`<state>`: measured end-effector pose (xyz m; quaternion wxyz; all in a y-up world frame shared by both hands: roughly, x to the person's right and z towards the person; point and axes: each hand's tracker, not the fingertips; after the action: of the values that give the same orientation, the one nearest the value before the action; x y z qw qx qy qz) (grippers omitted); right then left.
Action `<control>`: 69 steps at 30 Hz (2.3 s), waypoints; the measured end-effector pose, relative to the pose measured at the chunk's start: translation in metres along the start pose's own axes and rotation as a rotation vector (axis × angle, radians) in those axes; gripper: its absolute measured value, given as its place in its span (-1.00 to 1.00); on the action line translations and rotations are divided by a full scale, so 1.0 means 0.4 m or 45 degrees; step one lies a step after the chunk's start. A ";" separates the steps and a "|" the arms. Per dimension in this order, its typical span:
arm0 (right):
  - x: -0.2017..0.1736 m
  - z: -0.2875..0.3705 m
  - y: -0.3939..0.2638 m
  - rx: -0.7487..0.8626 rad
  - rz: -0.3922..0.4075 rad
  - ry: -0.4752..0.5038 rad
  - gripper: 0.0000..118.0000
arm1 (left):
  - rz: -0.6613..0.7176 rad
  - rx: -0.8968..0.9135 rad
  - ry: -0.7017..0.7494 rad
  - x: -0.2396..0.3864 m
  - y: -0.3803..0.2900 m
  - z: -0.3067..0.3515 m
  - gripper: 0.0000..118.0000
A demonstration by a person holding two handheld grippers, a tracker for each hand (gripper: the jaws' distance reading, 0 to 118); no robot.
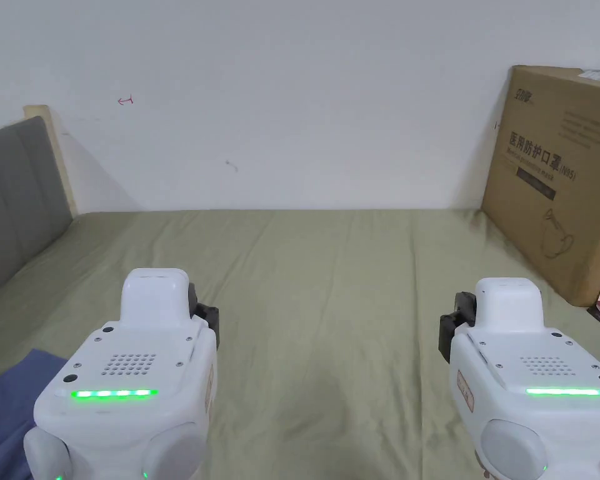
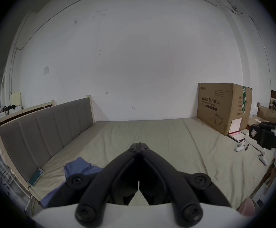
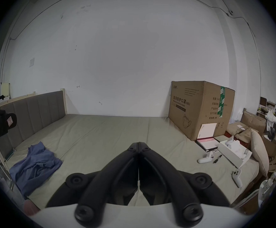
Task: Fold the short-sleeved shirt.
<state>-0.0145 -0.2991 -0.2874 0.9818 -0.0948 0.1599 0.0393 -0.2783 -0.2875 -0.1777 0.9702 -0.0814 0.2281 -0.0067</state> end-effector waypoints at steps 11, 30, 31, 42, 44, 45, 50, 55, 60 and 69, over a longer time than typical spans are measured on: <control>-0.026 0.012 0.036 0.035 0.030 0.021 -1.00 | 0.029 0.009 -0.004 -0.027 0.018 0.005 -1.00; -0.372 -0.057 0.007 -0.034 0.114 0.604 -1.00 | 0.062 -0.083 0.529 -0.358 -0.039 0.183 -1.00; -0.388 -0.056 0.003 -0.037 0.122 0.619 -1.00 | 0.073 -0.091 0.547 -0.374 -0.045 0.183 -1.00; -0.453 -0.098 -0.046 -0.134 0.171 0.681 -1.00 | 0.188 -0.344 0.493 -0.471 -0.142 0.052 -1.00; -0.458 -0.113 -0.058 -0.161 0.175 0.676 -1.00 | 0.241 -0.489 0.430 -0.496 -0.184 -0.016 -0.91; -0.461 -0.122 -0.066 -0.178 0.180 0.673 -1.00 | 0.309 -0.573 0.372 -0.516 -0.211 -0.056 -0.57; -0.459 -0.162 -0.110 -0.256 0.199 0.638 -1.00 | 0.528 -0.861 0.191 -0.555 -0.338 -0.212 0.86; -0.434 -0.219 -0.159 -0.375 0.201 0.576 -1.00 | 0.442 -0.949 0.277 -0.535 -0.421 -0.322 0.88; -0.404 -0.260 -0.197 -0.447 0.197 0.515 -1.00 | 0.503 -1.133 0.245 -0.535 -0.533 -0.427 0.78; -0.374 -0.284 -0.224 -0.519 0.143 0.481 -1.00 | 0.395 -1.133 0.409 -0.515 -0.518 -0.390 -0.87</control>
<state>-0.1811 -0.4164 -0.3295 0.8916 -0.2870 0.3337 0.1065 -0.5271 -0.5058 -0.1908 0.7835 -0.4507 0.3649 0.2232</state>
